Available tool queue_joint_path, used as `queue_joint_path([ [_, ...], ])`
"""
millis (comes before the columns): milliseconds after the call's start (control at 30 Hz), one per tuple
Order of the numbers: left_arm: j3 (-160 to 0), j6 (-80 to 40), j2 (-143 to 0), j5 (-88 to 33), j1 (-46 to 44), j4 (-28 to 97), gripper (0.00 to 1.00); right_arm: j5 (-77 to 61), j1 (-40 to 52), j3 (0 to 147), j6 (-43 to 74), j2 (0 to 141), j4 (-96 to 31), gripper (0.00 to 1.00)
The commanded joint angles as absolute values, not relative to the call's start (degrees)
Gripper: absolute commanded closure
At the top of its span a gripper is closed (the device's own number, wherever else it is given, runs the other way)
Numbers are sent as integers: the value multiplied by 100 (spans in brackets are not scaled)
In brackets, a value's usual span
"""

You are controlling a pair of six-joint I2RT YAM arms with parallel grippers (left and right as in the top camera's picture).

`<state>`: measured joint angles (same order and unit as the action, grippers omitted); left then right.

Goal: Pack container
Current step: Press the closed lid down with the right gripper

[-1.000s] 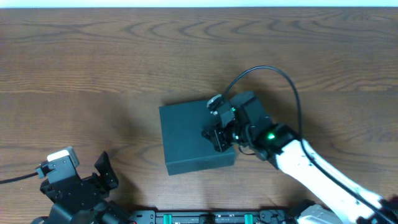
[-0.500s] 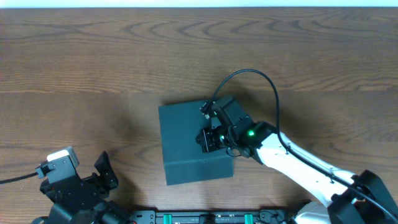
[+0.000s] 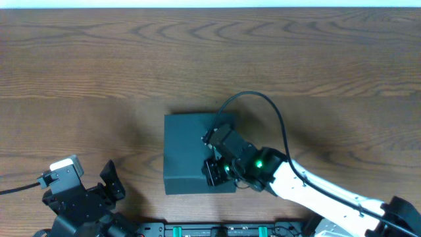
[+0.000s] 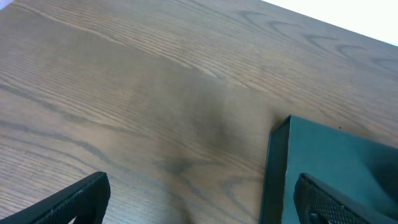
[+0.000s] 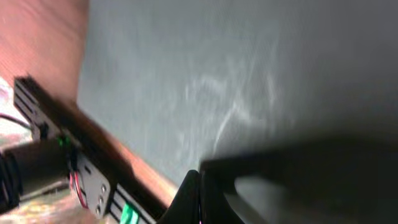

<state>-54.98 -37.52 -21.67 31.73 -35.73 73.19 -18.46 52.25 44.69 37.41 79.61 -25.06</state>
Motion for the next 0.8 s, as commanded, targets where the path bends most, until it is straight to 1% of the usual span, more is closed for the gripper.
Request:
queue_joint_path([
  [0, -5496, -3791, -2152, 3253, -3559, 7330, 5, -1872, 5516, 4235, 3918, 7944, -2670, 98],
  [200, -5496, -3791, -2152, 3253, -3559, 7330, 5, -2045, 5874, 4233, 3916, 7935, -2735, 98],
  [333, -5496, -3791, -2152, 3253, -3559, 7330, 5, -1197, 6169, 4233, 3918, 7999, -2902, 98],
  [433, -5496, -3791, -2152, 3253, -3559, 7330, 5, -628, 6316, 4233, 3942, 8230, -2781, 98],
  [533, -5496, -3791, -2152, 3253, -3559, 7330, 5, -311, 6313, 4233, 3986, 8611, -2460, 99],
  [767, -5496, -3791, -2152, 3253, -3559, 7330, 5, -285, 6003, 4233, 4504, 9360, -1887, 98],
])
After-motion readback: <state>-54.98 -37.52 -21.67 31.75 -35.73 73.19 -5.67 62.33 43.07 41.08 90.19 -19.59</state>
